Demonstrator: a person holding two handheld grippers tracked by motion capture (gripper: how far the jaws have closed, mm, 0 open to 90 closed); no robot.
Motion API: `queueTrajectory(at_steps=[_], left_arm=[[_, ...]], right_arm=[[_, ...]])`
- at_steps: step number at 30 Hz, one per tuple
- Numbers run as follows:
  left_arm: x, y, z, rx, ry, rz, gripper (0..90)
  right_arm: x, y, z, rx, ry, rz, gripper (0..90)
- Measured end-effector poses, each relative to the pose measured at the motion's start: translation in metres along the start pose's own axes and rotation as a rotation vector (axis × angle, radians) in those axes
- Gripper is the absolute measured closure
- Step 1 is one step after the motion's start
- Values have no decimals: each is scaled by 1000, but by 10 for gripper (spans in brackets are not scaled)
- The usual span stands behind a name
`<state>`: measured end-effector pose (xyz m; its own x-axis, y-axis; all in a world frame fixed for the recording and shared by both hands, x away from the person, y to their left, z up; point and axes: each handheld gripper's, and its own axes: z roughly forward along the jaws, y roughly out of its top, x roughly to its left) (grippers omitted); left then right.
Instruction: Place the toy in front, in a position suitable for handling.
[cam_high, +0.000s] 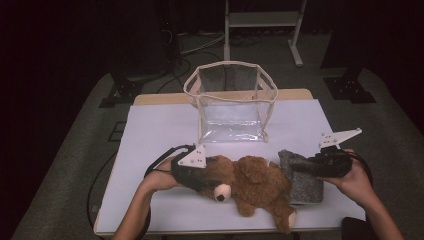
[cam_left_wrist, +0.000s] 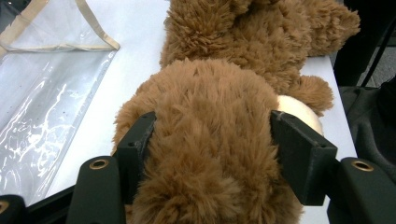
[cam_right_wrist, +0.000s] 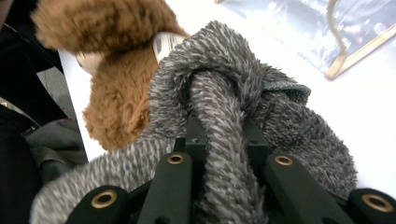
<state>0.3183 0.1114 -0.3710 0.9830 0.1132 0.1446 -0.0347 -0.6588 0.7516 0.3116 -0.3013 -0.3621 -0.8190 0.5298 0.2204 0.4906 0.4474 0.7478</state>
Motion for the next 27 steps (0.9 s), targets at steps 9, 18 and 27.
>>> queueTrajectory(at_steps=[9,18,27], left_arm=[[0,-2,-1,-8,-2,-6,363],[1,-5,-1,-25,-5,-11,362],[2,-4,0,-16,1,-7,362]], right_arm=[[18,44,22,7,43,-116,773],[8,11,32,-22,94,-26,771],[8,23,-10,-89,70,-30,773]])
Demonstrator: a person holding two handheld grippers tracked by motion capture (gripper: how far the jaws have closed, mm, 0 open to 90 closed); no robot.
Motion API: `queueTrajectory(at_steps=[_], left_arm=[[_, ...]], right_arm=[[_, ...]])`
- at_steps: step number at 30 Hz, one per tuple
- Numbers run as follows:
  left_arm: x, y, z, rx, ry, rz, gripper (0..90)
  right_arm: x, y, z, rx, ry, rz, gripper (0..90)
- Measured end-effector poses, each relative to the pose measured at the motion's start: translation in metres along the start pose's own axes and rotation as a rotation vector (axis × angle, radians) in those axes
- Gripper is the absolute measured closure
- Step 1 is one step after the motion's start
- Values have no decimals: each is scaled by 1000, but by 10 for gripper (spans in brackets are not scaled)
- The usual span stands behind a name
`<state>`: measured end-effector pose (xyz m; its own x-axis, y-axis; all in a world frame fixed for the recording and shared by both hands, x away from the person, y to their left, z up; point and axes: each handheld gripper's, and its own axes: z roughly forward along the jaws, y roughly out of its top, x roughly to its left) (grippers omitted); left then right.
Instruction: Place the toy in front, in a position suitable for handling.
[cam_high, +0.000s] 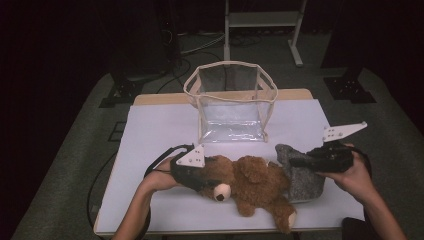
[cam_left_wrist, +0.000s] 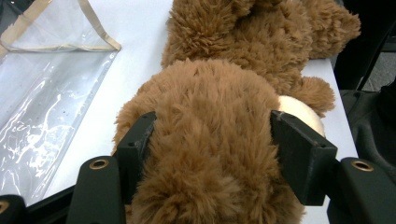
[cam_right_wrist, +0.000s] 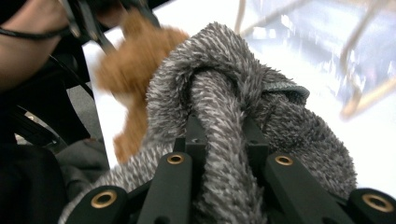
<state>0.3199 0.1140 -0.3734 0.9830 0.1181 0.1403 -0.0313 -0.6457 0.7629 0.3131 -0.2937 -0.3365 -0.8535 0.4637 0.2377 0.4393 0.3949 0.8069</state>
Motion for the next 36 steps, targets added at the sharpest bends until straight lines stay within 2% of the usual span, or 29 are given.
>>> queueTrajectory(at_steps=[3,6,9,12,15,19,22,27,31,34,36], left_arm=[[0,0,0,-4,-1,-3,362],[0,-1,0,-11,-1,-11,362],[-1,-1,0,-14,2,-10,362],[-2,-1,0,-12,9,-2,362],[-2,-2,0,-18,14,-4,361],[-2,-4,1,-28,18,-16,356],[-2,-4,2,-38,14,-28,329],[0,-6,3,-44,6,-70,188],[4,-8,-3,-46,-9,-106,181],[6,-12,-8,-45,-24,-131,251],[7,-14,-11,-39,-21,-111,371]], right_arm=[[9,33,1,-6,17,-60,773],[18,64,15,6,46,-126,773],[23,87,42,49,81,-169,772],[24,97,76,109,125,-171,773],[23,93,107,161,174,-161,771],[24,69,131,248,188,-160,771],[23,55,125,208,180,-139,776],[24,38,110,167,159,-128,780],[25,32,101,151,159,-117,780],[26,33,98,159,153,-117,780],[27,36,98,174,148,-127,779]])
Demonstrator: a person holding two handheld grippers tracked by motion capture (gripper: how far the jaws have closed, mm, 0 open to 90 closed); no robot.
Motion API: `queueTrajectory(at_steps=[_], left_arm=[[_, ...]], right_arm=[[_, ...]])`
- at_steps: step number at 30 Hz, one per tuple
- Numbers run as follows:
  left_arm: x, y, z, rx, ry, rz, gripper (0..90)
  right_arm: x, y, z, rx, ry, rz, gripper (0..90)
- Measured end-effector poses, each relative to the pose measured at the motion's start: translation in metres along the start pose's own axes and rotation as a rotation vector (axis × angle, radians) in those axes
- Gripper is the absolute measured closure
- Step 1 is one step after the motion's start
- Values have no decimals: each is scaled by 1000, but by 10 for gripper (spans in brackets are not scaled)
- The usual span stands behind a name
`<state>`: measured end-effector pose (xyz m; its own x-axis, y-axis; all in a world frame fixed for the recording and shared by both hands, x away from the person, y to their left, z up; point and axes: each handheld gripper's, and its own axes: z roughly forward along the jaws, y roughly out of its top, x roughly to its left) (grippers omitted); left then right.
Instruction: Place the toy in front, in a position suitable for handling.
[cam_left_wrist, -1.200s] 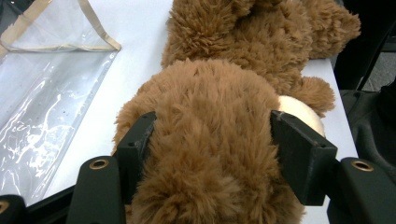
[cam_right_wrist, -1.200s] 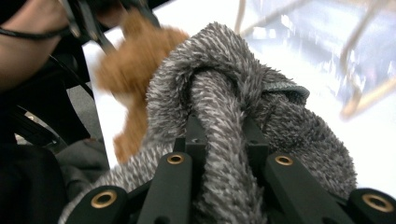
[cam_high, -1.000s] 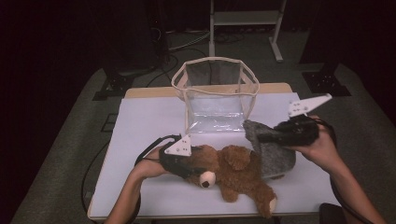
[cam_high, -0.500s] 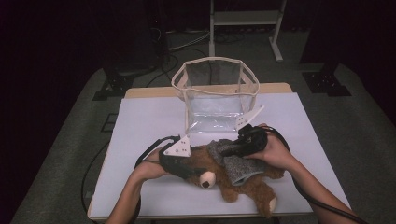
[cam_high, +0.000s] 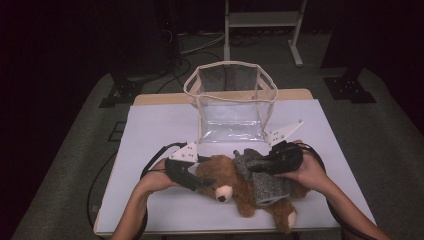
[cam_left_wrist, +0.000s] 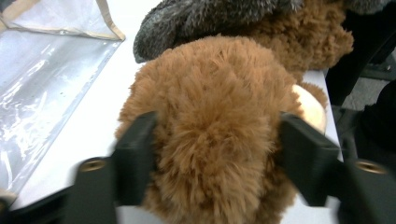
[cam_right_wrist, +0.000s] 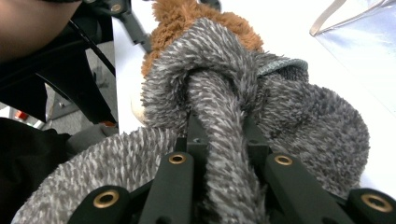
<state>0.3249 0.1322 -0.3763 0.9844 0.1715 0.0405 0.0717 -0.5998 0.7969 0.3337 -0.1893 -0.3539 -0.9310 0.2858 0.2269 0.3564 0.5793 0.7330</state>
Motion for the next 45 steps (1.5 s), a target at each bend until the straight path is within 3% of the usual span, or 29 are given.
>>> queueTrajectory(at_steps=[3,7,11,14,18,21,23,27,31,35,38,42,45], left_arm=[[-2,-1,3,-8,11,15,464],[-2,-2,5,-25,2,18,487],[-2,-4,5,-36,-6,17,483],[-2,-6,4,-26,-5,22,476],[-2,-8,4,-34,-5,13,466],[-3,-6,4,-16,2,30,460],[-3,-6,4,-17,1,33,456],[-5,-3,6,-19,-12,41,446],[-5,-5,7,-31,-21,30,435],[-4,-1,5,-19,-23,29,368],[-5,7,11,-21,-16,19,285],[-7,10,18,4,1,36,315],[-8,6,17,-10,-2,30,341]], right_arm=[[1,9,2,12,2,-16,776],[5,36,10,18,6,-70,773],[11,62,34,29,23,-134,774],[11,69,55,50,33,-135,775],[4,61,60,60,48,-102,774],[3,51,45,85,-2,-112,774],[0,40,32,94,-25,-81,773],[-3,17,6,35,-36,-23,772],[1,2,-8,-15,-48,-11,772],[4,-7,-1,-36,-27,7,776],[12,-7,10,-27,-13,-18,777],[19,-2,12,-18,-45,-55,774],[15,-1,1,-54,-46,-43,773]])
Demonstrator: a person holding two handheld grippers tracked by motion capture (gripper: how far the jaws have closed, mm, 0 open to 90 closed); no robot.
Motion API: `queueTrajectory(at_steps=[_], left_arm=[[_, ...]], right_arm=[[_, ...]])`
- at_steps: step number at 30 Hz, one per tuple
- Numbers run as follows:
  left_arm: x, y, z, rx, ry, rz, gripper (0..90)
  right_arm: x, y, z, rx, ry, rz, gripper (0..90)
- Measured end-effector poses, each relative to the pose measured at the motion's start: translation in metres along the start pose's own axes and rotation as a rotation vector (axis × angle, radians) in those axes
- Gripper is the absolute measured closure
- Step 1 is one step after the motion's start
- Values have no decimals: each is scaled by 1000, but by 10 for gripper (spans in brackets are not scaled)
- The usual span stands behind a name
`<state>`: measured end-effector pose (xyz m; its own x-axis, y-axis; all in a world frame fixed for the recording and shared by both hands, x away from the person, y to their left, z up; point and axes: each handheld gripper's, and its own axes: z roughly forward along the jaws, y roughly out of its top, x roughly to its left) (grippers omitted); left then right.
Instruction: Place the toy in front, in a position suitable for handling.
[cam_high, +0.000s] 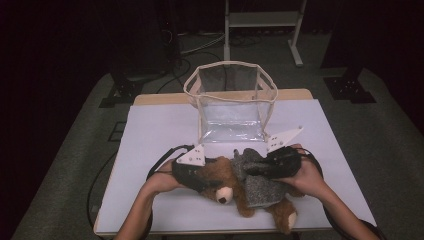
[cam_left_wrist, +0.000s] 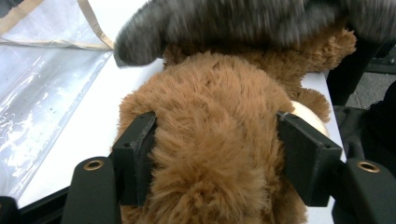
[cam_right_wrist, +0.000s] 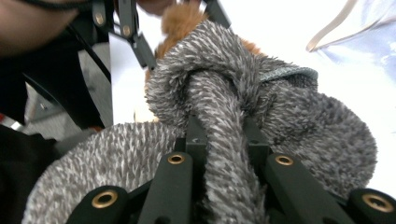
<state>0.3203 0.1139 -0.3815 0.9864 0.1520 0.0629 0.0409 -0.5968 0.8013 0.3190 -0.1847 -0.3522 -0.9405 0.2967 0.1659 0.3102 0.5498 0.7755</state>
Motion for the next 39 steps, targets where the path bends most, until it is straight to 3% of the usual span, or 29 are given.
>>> queueTrajectory(at_steps=[2,8,19,23,28,34,36,39], left_arm=[[0,-1,0,3,1,-7,342],[2,-4,-1,-1,0,-12,342],[0,-1,0,17,3,10,344],[0,0,0,19,3,13,344],[-4,2,-1,39,11,40,344],[-4,2,-1,43,12,35,345],[-4,2,-1,40,9,37,345],[-4,1,-1,35,8,34,345]], right_arm=[[-4,-1,-9,-22,5,10,773],[-8,-8,-39,-44,-50,29,771],[-15,-49,-97,-52,-155,118,765],[-16,-51,-90,-12,-173,122,764],[-16,-43,-55,43,-136,76,765],[-17,-22,-31,24,-89,46,764],[-16,-22,-28,36,-88,38,764],[-17,-32,-38,35,-97,62,763]])
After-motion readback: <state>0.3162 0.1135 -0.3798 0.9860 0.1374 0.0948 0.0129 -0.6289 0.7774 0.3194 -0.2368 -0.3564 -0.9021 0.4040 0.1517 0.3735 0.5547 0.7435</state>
